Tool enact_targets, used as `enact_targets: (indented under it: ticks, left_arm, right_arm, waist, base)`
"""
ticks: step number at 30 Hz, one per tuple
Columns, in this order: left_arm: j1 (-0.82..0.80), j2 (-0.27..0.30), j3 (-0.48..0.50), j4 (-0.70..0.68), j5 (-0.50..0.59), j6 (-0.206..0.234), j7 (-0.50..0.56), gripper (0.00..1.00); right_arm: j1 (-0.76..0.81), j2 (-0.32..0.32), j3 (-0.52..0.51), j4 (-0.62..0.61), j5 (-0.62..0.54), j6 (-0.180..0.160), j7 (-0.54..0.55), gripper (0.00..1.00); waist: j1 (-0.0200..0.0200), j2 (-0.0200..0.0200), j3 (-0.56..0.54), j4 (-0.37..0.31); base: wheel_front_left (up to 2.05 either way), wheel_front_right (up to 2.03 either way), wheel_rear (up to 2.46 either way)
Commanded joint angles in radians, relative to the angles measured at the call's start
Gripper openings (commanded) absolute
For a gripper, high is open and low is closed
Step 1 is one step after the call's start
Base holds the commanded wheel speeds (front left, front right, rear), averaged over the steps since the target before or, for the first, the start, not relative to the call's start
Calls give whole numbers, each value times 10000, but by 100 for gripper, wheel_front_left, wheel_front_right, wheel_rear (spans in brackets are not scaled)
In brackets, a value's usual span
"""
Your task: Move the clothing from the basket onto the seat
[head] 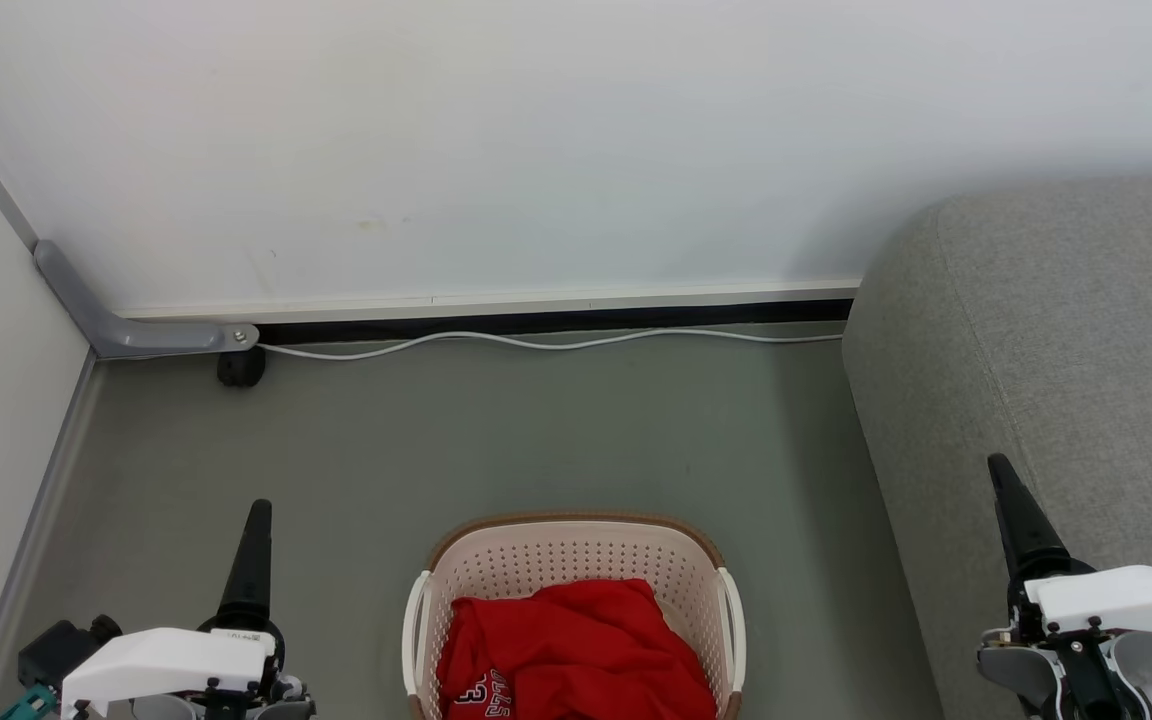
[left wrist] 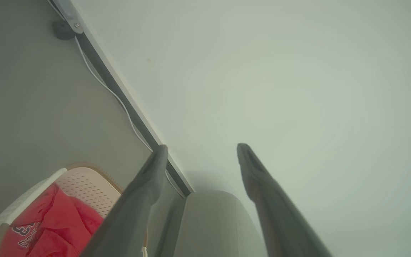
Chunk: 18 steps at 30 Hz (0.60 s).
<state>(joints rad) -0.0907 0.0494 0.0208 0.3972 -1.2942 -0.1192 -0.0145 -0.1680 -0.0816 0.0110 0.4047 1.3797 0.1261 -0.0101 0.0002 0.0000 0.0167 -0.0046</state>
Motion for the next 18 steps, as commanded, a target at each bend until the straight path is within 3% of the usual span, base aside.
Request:
enact_targets:
  ticks: [1,18]
  left_arm:
    - [-606,184,86,-200,282,-52,-96,100]
    - [-874,365,-12,-60,3337,-65,-594,100]
  right_arm:
    - [-582,-220,115,-176,-273,36,-138,100]
    - [-1092,-455,484,233,-3194,38,-637,100]
  waist:
    - [-2,0,5,-1]
    - [-2,0,10,-58]
  base:
    - [0,0,0]
    - [0,0,0]
